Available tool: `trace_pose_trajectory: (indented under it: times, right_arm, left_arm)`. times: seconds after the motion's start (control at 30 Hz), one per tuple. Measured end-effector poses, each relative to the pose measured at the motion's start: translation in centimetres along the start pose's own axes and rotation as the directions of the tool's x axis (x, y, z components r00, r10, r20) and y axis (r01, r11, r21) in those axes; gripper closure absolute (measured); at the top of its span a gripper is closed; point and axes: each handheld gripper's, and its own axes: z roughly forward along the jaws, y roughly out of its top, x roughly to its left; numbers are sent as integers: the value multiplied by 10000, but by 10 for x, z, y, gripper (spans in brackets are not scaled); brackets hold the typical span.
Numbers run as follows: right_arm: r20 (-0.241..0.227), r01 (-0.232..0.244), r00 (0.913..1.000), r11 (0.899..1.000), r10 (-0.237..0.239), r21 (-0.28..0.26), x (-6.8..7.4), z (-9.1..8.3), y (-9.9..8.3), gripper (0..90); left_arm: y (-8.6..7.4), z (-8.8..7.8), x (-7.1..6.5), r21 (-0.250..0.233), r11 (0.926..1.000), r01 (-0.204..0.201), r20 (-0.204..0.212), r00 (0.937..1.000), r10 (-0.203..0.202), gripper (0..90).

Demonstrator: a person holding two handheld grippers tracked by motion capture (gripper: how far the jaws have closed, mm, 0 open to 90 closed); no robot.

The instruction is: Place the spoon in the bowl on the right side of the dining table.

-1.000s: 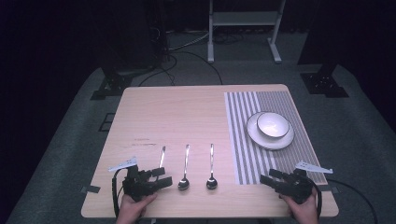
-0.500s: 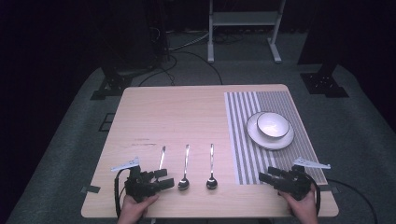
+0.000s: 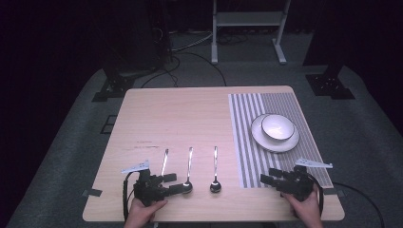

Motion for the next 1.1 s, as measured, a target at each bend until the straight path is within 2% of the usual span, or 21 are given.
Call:
trace_pose_trajectory:
  times: [0.23,0.3,0.5,0.67,0.8,0.9,0.97,1.0,1.1]
  right_arm:
    - [-221,127,9997,9999,-126,25,5,6,8,264]
    - [-240,140,9996,9999,-140,10,6,7,10,264]
    - [-309,231,9993,9997,-229,63,9,12,14,264]
    - [-337,296,9990,9994,-289,195,12,16,16,268]
    - [-410,405,9984,9987,-392,316,16,19,19,268]
    - [-425,499,9979,9979,-481,424,19,21,23,268]
    - [-462,625,9971,9969,-603,479,21,23,25,268]
    - [-474,673,9968,9963,-648,534,23,24,26,268]
    - [-535,873,9950,9941,-839,642,27,29,29,268]
  left_arm:
    - [-3,12,-3,420,9990,124,362,9992,-139,80]
    - [-5,16,-3,678,9976,119,418,9990,-148,80]
    - [-8,23,-3,1027,9946,152,485,9986,-203,80]
    - [-10,27,0,1333,9904,368,366,9984,-420,80]
    - [-12,31,1,1691,9843,512,205,9983,-554,80]
    - [-15,34,5,2219,9726,695,-201,9976,-667,81]
    - [-16,36,8,2394,9661,971,-359,9952,-911,86]
    - [-16,36,9,2358,9657,1088,-339,9940,-1037,87]
    - [-16,35,9,2392,9655,1029,-373,9946,-968,87]
